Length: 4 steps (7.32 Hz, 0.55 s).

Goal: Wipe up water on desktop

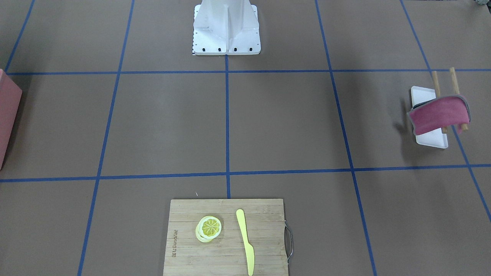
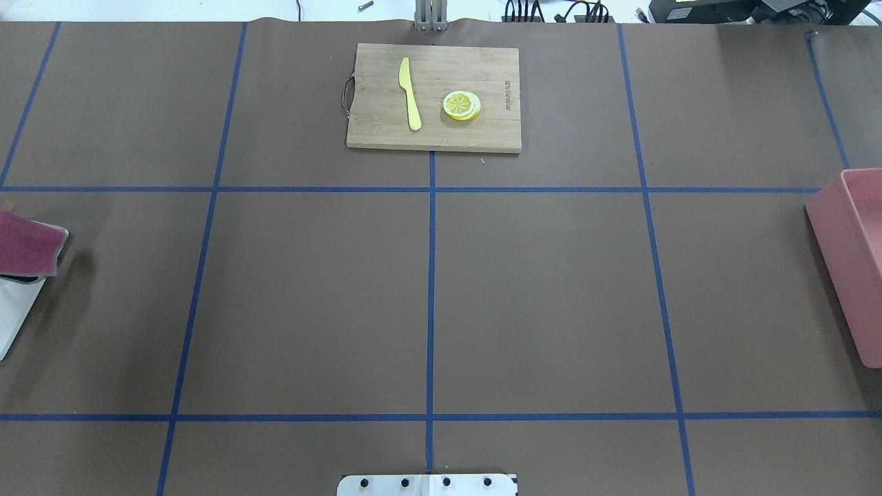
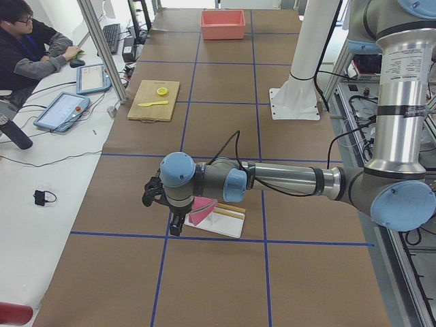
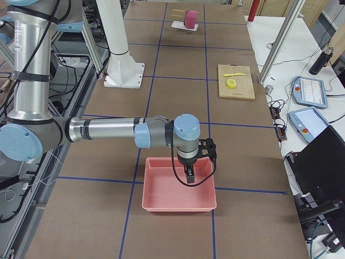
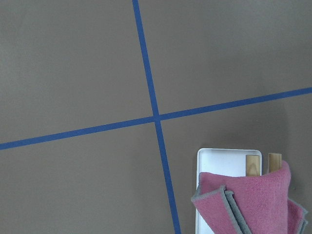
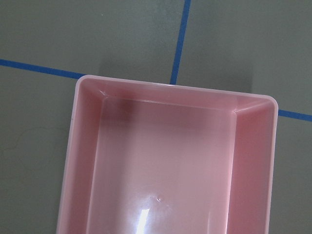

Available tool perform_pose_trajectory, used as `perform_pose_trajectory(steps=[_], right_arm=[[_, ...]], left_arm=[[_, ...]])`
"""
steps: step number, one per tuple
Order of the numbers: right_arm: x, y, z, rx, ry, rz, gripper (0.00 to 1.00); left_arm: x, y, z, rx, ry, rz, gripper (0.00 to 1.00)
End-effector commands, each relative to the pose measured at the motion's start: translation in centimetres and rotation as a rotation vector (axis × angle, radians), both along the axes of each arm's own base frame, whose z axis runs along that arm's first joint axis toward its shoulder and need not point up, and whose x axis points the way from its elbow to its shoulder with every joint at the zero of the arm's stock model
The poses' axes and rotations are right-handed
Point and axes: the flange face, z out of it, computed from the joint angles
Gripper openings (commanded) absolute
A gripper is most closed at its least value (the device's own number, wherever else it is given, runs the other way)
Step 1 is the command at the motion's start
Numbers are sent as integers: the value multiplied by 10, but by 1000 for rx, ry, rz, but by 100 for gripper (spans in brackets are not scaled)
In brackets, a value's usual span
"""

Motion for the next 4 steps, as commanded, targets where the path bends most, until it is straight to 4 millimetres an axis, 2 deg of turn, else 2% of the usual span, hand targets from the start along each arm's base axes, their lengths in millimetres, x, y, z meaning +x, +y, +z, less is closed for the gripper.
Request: perform_pose_trajectory(steps=[1,2,3,4], right_arm=[[0,0,-3,4,-4,1,100],[0,0,-8,14,-7,0,100],[0,-1,-9,19,-4,0,100],[0,-3,-12,24,-2,1,100]], left_arm=[[-5,-1,-4,16,-69,-10,98],[-6,2,-5,22,-70,-11,98],[-6,2,-15,37,-71,-14,98],[-8,-4,-21,49,-94,-20,98]])
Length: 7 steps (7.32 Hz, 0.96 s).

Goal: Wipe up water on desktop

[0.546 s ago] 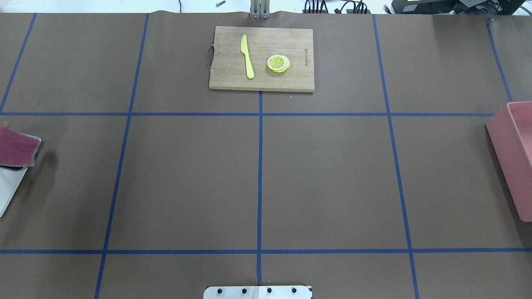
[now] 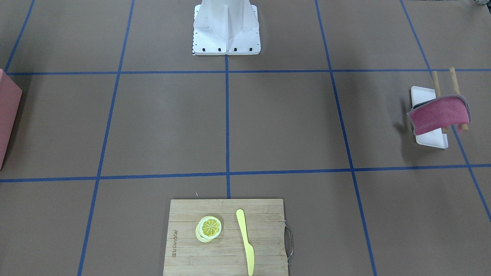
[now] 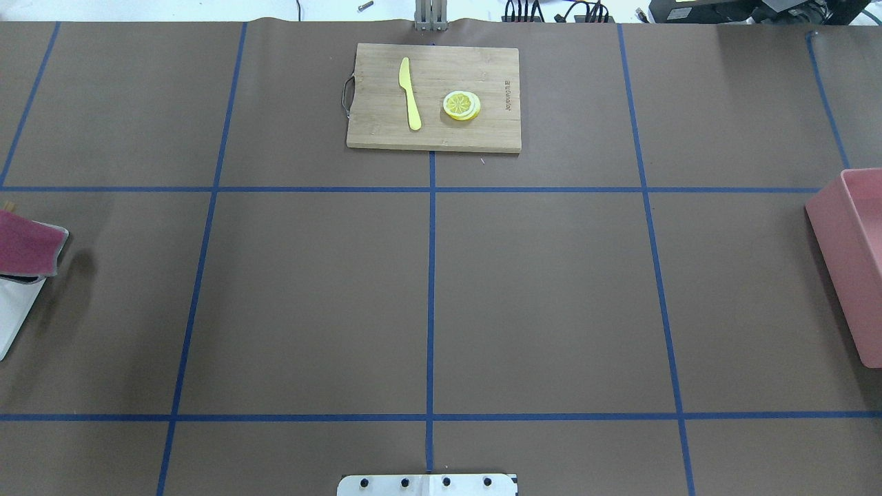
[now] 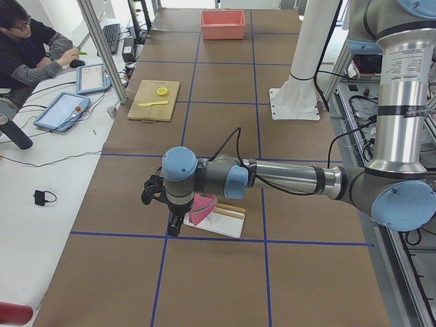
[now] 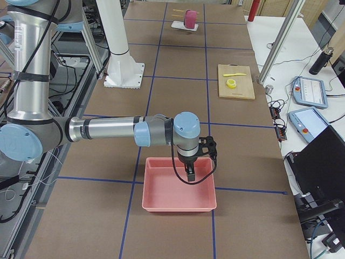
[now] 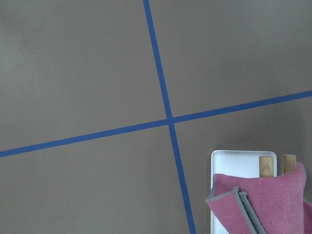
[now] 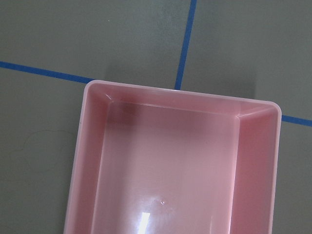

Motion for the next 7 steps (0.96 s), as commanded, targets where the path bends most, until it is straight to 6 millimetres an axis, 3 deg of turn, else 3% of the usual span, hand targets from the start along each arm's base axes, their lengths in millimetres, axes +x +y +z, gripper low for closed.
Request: perform_pose_trajectory(steps=[1,4,7], right_arm=[[0,-5,-6,13,3,2,100],[1,-8,-12,23,5,6,100],[1,-4,-7,94,4,-3,100]], left_arm=[[-2,-4,-15,44,-32,-6,98],[-4,-16,-10,257,-52,-20,98],[-1,-14,-7,278,-28,-4,98]])
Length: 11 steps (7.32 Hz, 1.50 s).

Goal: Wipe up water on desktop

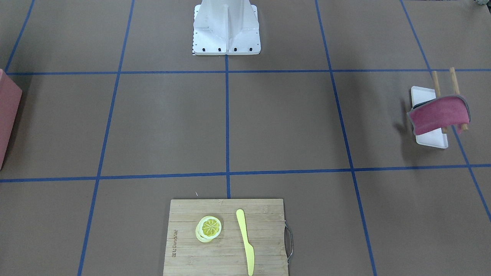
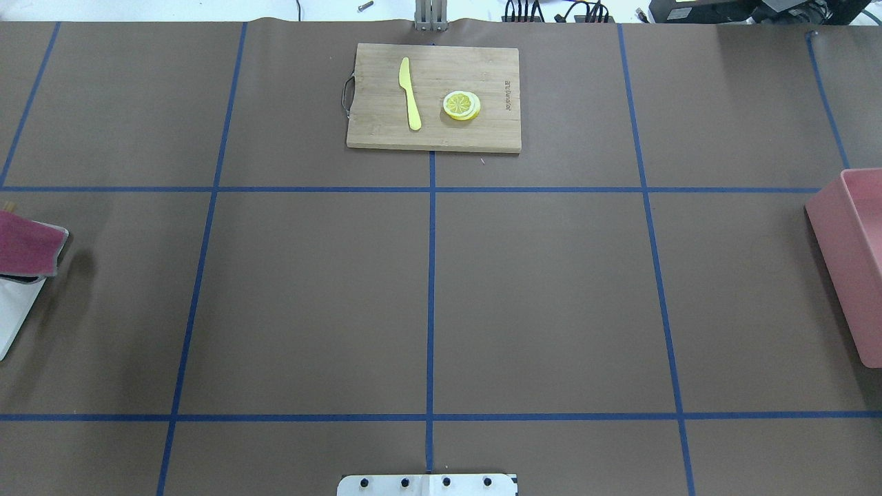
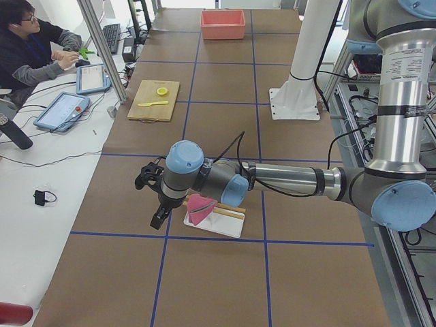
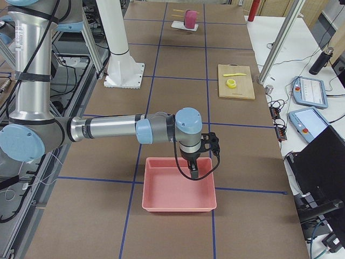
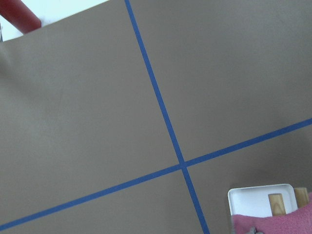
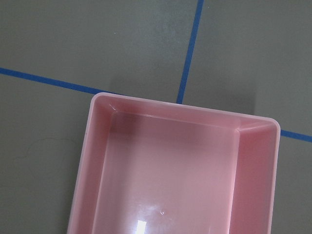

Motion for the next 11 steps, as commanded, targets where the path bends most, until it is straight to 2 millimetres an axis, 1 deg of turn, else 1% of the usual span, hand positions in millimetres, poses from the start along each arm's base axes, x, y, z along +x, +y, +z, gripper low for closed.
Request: perform_pose_trajectory(steps=[1,2,3,4,5,6,7,8,9,10,11], right_arm=[[0,3,2,37,0,3,100],[0,5,5,29,-1,5,100],[0,6,5,28,-1,6,100],[0,6,5,27,-3,7,100],[0,6,5,27,-3,7,100],[0,5,4,27,-3,8,100],[0,5,4,27,-3,8,100],[0,5,5,26,-3,8,100],[0,5,5,26,-3,8,100],[-1,5,5,24,-3,6,100],[-1,5,5,24,-3,6,100]], left_arm=[[5,-2,9,16,22,-9,98],[13,-2,25,-24,35,-7,98],[27,3,33,-114,121,-24,98],[47,18,42,-185,205,-10,98],[58,33,46,-202,252,-14,98],[76,47,47,-202,290,-30,98],[93,66,53,-206,316,-26,98],[103,80,59,-200,320,-4,98],[104,82,60,-201,320,2,91],[105,83,61,-201,319,5,78],[105,82,61,-201,319,5,56]])
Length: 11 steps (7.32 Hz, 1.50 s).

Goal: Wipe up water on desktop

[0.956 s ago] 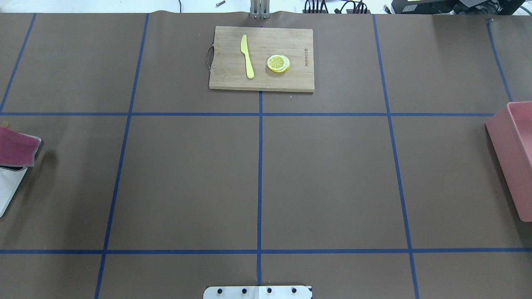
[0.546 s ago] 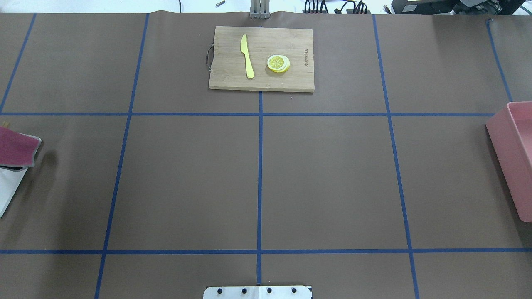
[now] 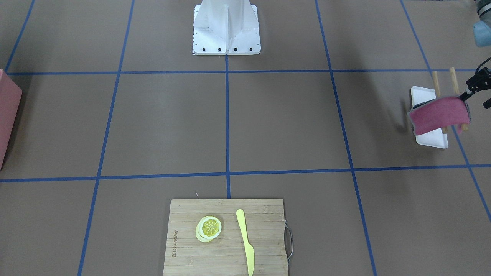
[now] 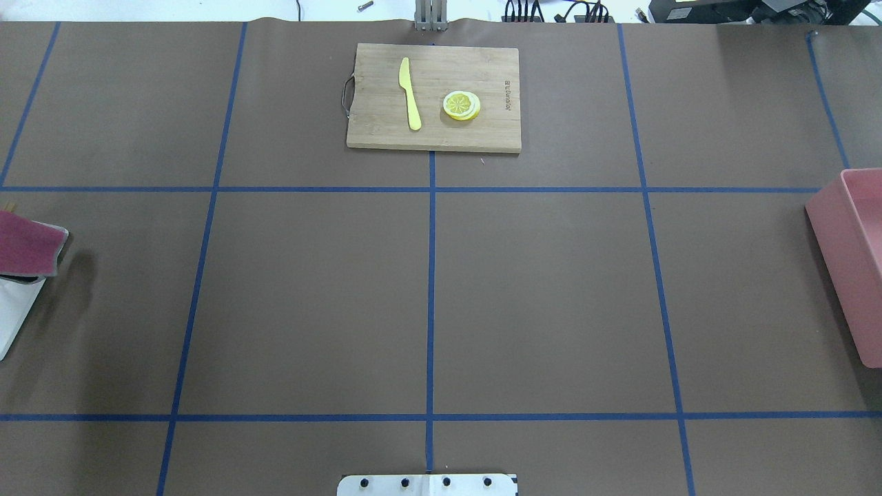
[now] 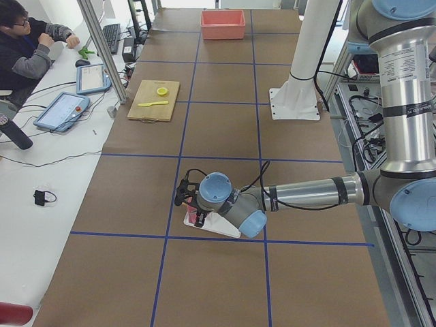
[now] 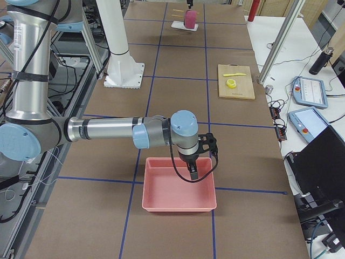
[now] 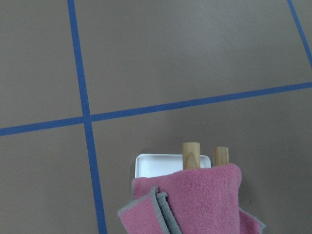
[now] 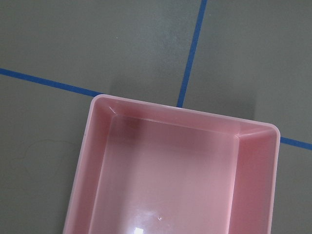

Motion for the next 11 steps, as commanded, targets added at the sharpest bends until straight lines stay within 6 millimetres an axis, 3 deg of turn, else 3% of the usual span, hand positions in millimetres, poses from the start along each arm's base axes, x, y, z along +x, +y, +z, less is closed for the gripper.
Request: perform_pose_trajectory(steps=[1,8,11], right_arm=[[0,0,0,-1,0,1,100],[0,0,4,-8,0,-1,100],[0,0,4,-8,1,0,100]], left_arm=[[1,1,0,2,1,3,45],[3,1,3,-2,0,6,43],[3,1,3,-1,2,7,15]])
